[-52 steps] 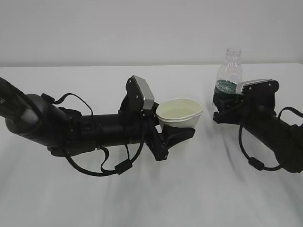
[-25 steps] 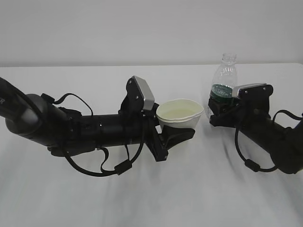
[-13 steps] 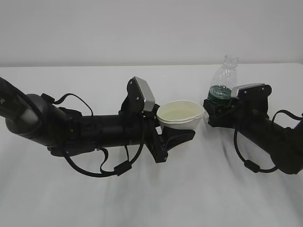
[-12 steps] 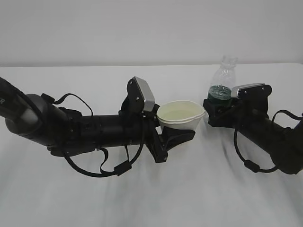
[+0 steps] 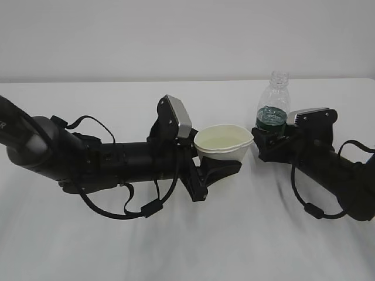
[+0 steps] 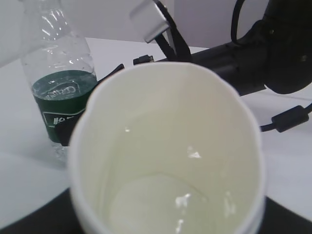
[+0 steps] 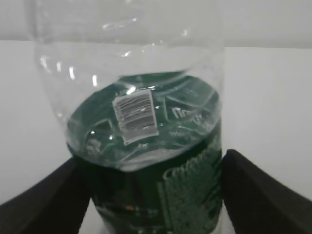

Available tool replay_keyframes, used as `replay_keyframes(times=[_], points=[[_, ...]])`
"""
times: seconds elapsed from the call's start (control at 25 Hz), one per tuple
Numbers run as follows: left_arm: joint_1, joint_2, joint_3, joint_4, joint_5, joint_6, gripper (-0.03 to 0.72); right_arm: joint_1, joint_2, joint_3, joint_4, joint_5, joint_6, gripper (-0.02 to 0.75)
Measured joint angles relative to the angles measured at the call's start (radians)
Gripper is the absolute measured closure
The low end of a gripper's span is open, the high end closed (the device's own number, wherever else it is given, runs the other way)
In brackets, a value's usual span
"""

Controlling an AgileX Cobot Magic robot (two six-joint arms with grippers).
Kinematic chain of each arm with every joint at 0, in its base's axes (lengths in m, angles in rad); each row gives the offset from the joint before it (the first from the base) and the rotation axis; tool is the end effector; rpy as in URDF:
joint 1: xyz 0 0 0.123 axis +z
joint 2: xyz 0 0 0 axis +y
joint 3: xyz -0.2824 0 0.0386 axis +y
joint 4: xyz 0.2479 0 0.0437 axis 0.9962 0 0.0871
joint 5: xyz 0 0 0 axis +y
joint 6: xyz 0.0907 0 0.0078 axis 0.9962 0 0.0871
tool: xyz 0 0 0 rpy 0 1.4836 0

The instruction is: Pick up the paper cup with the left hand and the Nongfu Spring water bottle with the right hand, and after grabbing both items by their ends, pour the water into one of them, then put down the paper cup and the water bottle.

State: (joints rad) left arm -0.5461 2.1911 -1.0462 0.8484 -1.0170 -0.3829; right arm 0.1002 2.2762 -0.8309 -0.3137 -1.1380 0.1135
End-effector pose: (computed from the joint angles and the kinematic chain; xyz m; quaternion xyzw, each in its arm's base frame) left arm 0.3167 -0.2604 0.1060 0.4509 0.6227 -0.3745 0.5183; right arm 0.3673 0.0625 0.0516 -0.1347 0.7718 0.1352 0.6065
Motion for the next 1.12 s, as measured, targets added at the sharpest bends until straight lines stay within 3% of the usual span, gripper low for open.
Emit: replay_keyframes(times=[0.6,1.12], points=[[0.000,0.000,0.000,-0.016,0.008,0.001,0.288,0.000,-0.148,0.174,0.001,-0.004,0.000,0.127],[0.012,0.000,0.000,-0.096,0.011,0.037,0.288,0.000,-0.459,0.441,-0.009,-0.004,0.074,0.129]])
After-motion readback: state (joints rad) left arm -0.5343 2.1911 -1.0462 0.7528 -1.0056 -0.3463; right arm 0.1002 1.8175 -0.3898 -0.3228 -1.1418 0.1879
